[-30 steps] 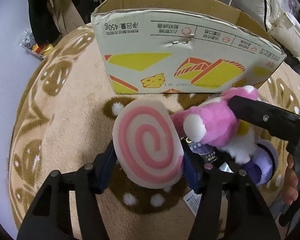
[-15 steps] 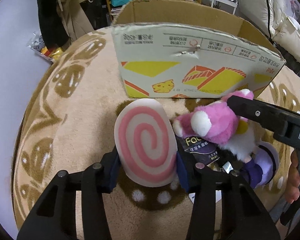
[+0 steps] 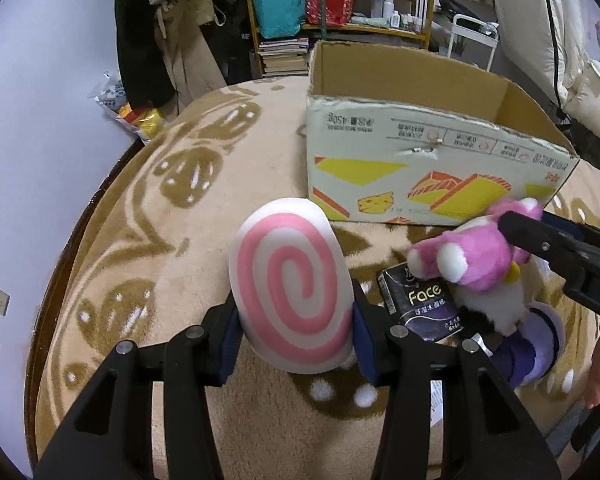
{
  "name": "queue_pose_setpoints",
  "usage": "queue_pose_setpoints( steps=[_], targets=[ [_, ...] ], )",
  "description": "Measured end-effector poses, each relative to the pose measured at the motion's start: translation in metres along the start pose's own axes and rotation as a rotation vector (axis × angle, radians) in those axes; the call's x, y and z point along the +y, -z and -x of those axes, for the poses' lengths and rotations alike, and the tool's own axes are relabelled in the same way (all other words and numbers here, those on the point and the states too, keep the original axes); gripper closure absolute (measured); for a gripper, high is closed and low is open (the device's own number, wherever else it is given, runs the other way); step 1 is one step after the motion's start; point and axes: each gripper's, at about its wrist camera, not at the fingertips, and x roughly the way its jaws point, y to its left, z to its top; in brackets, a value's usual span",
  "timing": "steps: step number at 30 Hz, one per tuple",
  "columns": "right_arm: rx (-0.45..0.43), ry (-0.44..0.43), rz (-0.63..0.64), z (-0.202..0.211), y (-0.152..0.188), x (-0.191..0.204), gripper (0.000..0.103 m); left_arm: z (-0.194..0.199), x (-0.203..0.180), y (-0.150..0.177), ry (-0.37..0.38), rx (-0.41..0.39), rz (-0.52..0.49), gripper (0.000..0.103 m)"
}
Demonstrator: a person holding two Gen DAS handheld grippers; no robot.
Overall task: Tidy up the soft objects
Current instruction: 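Grasp the pink-swirl cushion with the left tool while the right tool grasps the pink strawberry bear, then drop the cushion into the box with the left tool while the right tool drops the pink bear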
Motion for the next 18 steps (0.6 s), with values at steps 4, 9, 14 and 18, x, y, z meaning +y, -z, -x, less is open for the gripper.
queue_pose_setpoints(
  steps=[4, 9, 14, 18],
  targets=[
    [-0.033, 0.023, 0.014, 0.014, 0.003, 0.003, 0.045, 0.014, -0.002, -0.001, -0.004, -0.073, -0.013, 0.057],
    [-0.107, 0.051, 0.011, 0.042, 0.003, 0.004, 0.045, 0.036, -0.004, -0.002, -0.061, -0.175, -0.023, 0.057],
    [-0.197, 0.076, 0.008, 0.077, 0.003, 0.006, 0.046, 0.061, 0.004, -0.003, -0.072, -0.271, 0.009, 0.057],
    [-0.263, 0.086, 0.010, 0.103, 0.003, 0.005, 0.046, 0.086, 0.003, -0.003, -0.073, -0.363, 0.004, 0.057]
  ],
)
